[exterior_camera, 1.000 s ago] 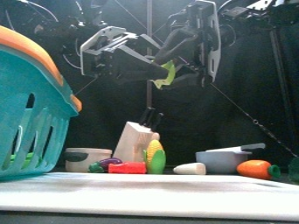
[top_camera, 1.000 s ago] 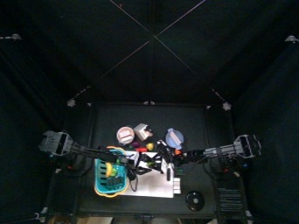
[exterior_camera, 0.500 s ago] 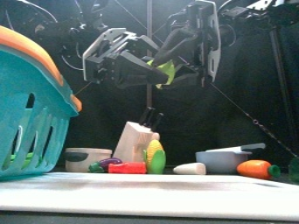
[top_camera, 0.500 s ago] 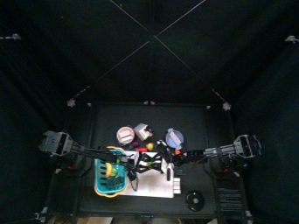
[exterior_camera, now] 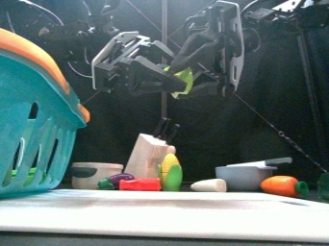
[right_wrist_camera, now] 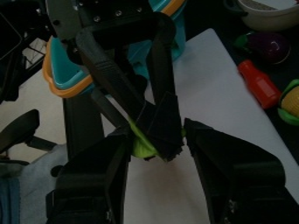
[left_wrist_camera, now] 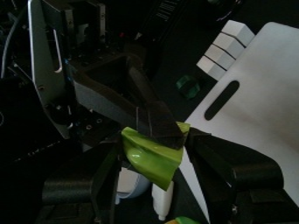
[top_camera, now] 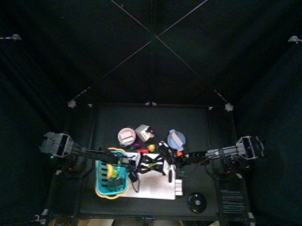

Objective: Hand over starfruit top to left hand

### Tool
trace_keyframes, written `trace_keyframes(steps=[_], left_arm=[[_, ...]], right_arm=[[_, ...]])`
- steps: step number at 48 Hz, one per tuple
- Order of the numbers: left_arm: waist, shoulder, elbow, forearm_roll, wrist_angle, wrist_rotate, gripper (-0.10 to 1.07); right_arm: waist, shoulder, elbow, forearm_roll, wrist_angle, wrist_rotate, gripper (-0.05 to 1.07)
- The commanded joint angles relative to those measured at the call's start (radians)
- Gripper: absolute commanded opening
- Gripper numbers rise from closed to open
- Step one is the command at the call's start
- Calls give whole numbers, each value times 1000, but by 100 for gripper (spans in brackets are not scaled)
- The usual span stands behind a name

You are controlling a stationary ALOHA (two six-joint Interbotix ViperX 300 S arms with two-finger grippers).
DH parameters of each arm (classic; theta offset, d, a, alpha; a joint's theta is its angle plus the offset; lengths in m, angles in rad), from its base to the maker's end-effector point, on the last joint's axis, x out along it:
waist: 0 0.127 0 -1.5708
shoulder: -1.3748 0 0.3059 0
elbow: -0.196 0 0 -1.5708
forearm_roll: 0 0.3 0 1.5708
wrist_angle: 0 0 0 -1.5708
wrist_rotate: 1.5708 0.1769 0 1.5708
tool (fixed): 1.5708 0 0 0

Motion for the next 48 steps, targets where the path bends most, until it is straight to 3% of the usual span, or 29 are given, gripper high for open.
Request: trace_keyframes(steps=[1,16,34,48], left_arm=[[-3,-8,-9,-3,-14,0,70],[-3,-14,9,-6,-34,0,70],[-3,-31,38,-55,-61,-2,70],[-17,-60,37,-209,-48,-6,70]], right_arm=[[-5,-25,-5,2,5,-3,79],[-6,-32,-3,2,5,-3,97],[-6,-118,44,2,34,-2,97],[-8,-198,103,3,95,-2,97]])
